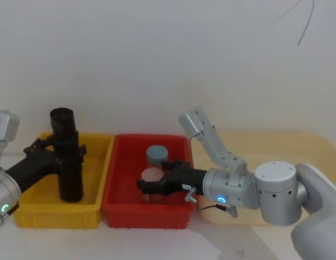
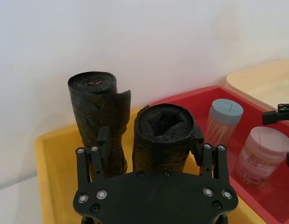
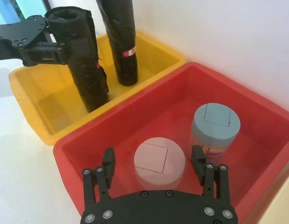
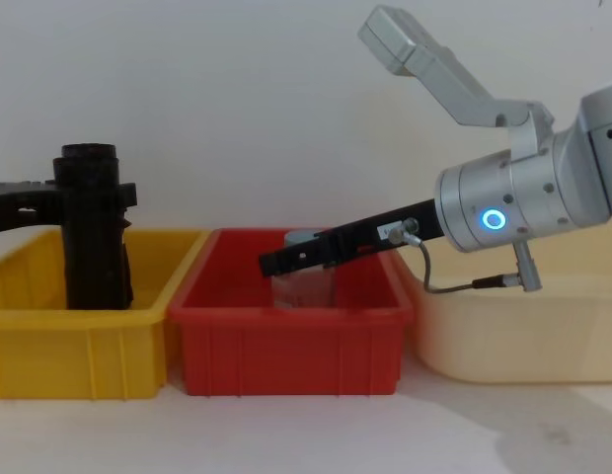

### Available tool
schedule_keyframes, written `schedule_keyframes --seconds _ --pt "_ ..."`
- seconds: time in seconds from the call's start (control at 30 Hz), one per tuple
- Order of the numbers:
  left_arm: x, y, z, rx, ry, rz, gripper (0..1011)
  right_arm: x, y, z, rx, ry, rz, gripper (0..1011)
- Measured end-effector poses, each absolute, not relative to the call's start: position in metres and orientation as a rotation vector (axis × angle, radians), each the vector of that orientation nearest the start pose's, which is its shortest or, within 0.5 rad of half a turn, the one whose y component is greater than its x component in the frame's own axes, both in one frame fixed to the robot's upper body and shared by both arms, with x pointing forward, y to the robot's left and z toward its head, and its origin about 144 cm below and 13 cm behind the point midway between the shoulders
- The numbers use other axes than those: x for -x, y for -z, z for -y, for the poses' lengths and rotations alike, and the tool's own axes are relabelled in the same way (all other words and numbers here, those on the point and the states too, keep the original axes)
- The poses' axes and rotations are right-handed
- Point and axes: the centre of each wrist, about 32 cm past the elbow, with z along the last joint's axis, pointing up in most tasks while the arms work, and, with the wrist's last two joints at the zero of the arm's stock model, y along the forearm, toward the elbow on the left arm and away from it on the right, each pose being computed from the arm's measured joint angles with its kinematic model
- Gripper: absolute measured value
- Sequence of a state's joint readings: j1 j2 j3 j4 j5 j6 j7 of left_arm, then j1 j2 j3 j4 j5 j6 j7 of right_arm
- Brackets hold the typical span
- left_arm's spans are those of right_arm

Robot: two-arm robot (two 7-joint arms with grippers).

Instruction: Pick up the garbage bag with the one hand and transfer it to the other hand.

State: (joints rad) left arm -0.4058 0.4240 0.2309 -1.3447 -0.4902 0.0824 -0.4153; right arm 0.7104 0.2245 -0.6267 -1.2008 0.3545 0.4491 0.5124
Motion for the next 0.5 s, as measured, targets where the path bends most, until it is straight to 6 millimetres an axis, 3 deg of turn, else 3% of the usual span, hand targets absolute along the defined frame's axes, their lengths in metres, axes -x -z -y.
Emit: schedule_keyframes --seconds 0.5 --pt "-0.5611 -1.2252 -0.3134 0.022 -1.042 0.009 1002 -0.6117 -1.2572 0.1450 0.373 0.623 -0.099 1002"
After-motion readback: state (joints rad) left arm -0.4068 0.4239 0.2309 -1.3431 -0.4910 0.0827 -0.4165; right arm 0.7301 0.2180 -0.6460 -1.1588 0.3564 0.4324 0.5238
